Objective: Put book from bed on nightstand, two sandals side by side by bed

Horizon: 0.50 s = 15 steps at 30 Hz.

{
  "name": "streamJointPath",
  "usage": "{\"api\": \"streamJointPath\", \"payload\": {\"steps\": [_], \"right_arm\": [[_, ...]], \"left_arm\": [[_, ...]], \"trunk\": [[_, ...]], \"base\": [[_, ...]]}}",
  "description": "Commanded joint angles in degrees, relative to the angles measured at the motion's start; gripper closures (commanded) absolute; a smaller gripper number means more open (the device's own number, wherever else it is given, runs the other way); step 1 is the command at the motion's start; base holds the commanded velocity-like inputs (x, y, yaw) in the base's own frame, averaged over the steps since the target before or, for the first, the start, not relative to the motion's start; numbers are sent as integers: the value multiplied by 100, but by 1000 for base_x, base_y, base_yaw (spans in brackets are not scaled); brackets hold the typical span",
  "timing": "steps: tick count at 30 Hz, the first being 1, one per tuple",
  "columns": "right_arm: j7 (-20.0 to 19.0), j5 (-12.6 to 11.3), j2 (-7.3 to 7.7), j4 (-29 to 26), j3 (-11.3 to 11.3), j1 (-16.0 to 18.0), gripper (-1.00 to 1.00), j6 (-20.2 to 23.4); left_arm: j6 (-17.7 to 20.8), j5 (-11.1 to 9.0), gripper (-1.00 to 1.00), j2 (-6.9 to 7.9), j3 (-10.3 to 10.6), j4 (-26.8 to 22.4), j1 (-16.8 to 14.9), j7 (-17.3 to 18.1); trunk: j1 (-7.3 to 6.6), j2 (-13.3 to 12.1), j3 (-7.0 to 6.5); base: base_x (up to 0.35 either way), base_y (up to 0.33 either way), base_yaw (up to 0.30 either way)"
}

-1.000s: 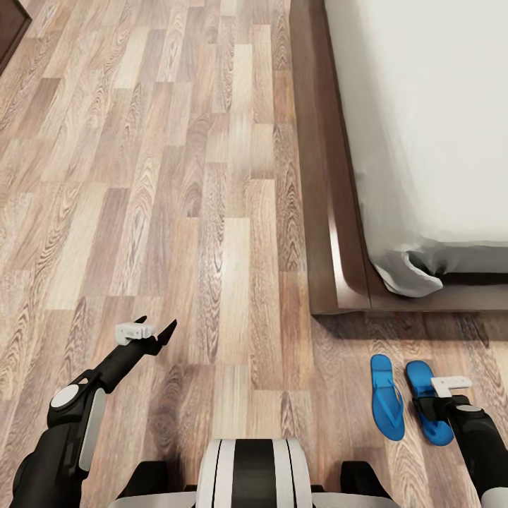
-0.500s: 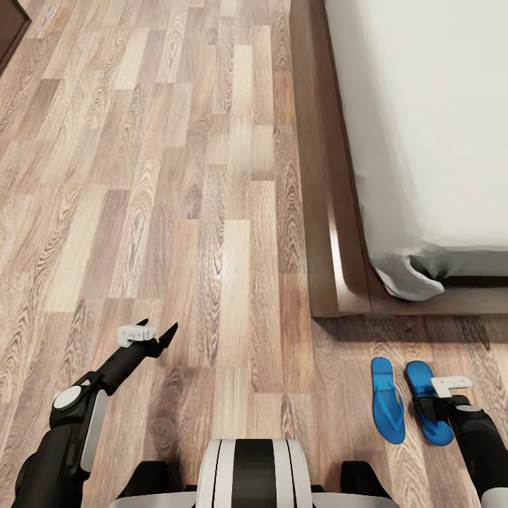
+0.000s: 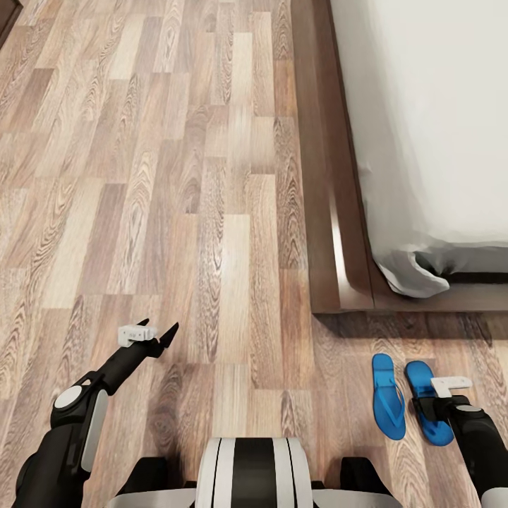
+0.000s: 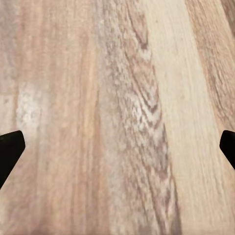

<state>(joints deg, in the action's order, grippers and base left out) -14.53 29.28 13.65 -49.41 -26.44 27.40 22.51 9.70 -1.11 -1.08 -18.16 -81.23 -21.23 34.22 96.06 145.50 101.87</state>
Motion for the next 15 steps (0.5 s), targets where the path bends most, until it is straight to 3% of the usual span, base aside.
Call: {"api": "streamJointPath", "payload": {"steps": [1, 15], "right_arm": [[-51, 60, -3, -8, -15, 2, 100, 16], [-51, 60, -3, -8, -13, 2, 100, 14]], "left_arm": [[49, -12, -100, -7, -15, -6, -4, 43], [49, -12, -100, -7, -12, -5, -4, 47]], "trunk": [[-1, 1, 3], [10, 7, 91]], "base": [[0, 0, 0], [0, 0, 0]]}}
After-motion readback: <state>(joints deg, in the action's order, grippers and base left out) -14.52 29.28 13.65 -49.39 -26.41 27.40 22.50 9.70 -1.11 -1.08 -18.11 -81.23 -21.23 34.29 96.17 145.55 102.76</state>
